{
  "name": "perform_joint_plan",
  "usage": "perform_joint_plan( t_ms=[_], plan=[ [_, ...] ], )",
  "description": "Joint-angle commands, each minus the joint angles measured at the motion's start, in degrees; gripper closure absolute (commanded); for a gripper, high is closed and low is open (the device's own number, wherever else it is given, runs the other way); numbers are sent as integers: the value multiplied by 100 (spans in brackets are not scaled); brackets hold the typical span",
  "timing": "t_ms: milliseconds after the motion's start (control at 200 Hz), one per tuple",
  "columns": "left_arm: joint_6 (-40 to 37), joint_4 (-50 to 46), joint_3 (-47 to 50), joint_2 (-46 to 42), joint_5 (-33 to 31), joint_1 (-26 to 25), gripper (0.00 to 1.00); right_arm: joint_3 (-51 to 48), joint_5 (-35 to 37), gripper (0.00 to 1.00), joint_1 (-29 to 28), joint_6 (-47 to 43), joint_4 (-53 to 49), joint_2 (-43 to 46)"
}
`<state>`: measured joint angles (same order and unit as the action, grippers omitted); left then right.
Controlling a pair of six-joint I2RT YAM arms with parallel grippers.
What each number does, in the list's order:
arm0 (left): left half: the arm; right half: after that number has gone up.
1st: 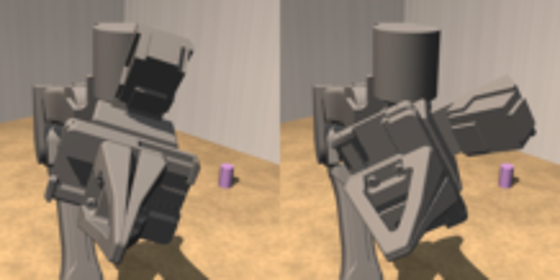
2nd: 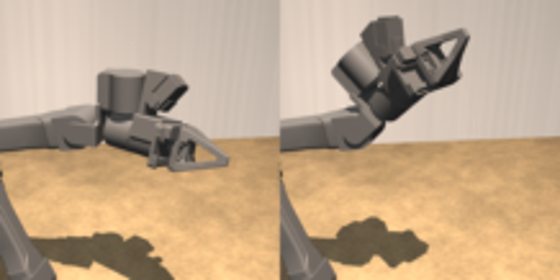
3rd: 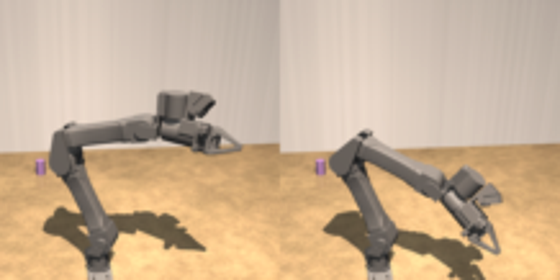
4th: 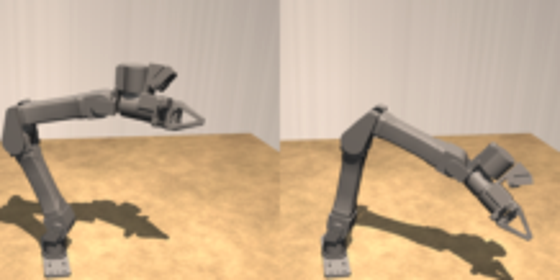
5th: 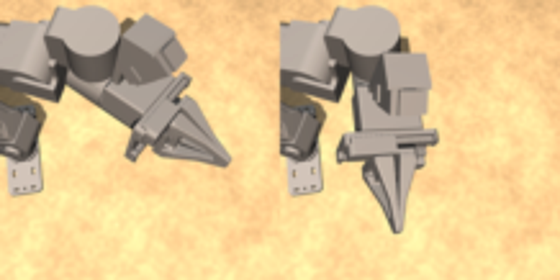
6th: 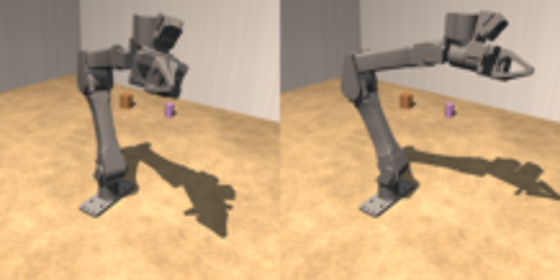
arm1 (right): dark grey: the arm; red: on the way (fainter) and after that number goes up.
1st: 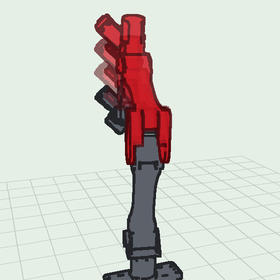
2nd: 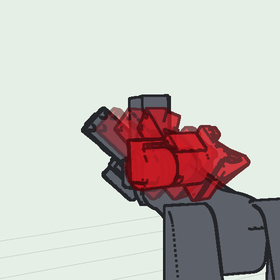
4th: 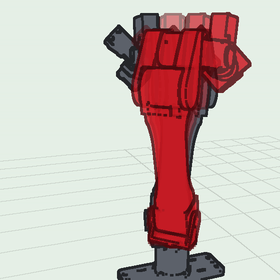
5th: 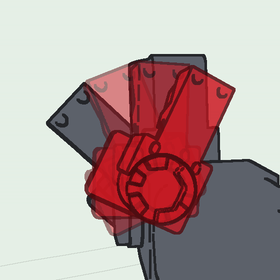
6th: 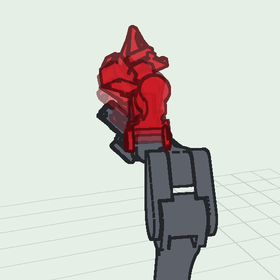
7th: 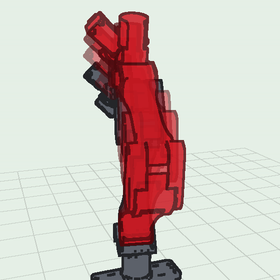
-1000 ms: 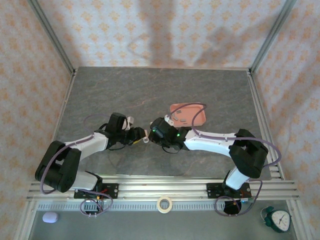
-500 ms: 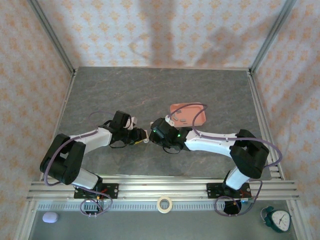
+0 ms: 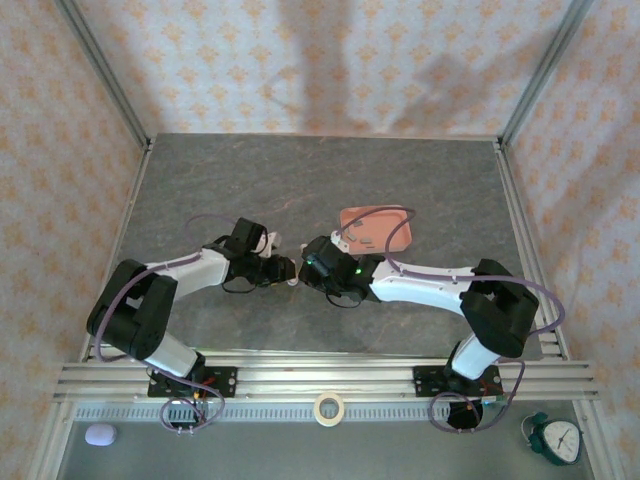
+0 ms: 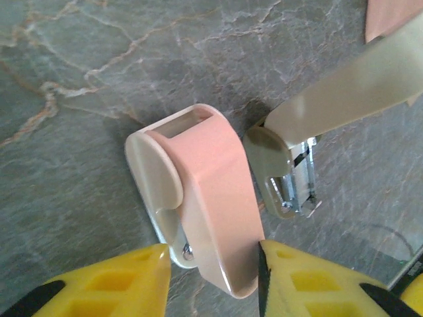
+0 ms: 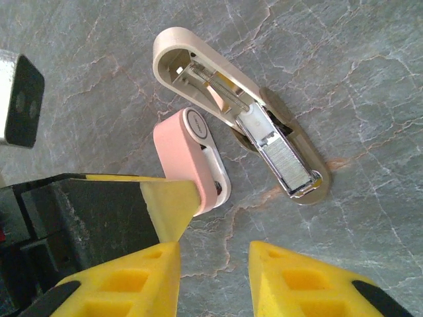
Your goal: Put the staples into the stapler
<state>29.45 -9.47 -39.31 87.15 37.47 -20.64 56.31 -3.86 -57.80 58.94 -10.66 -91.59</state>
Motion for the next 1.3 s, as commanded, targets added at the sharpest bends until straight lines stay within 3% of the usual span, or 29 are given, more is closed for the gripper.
perform_joint_plan(
  t_ms=[0, 265, 450, 881, 1136, 1296],
  plan=[
    [-124, -1076, 35, -107, -798, -36, 57, -72, 301, 67, 37, -14, -82, 267],
    [-340, -1852, -715, -837, -994, -36, 43, -118, 359, 67, 97, -40, -143, 483],
    [-684, -1794, -1206, -845, -923, -36, 38, -364, 386, 66, 162, 57, 66, 753],
    [-1771, -2088, -3332, 921, -289, -36, 20, -1333, 392, 62, 351, 547, 743, 1387],
    [-2225, -2341, -4035, 1833, 88, -88, 20, -1503, -14, 60, 515, 755, 1093, 1141],
    [-2789, -2978, -4363, 2192, -15, -250, 24, -1604, -338, 60, 624, 957, 1402, 928]
  ],
)
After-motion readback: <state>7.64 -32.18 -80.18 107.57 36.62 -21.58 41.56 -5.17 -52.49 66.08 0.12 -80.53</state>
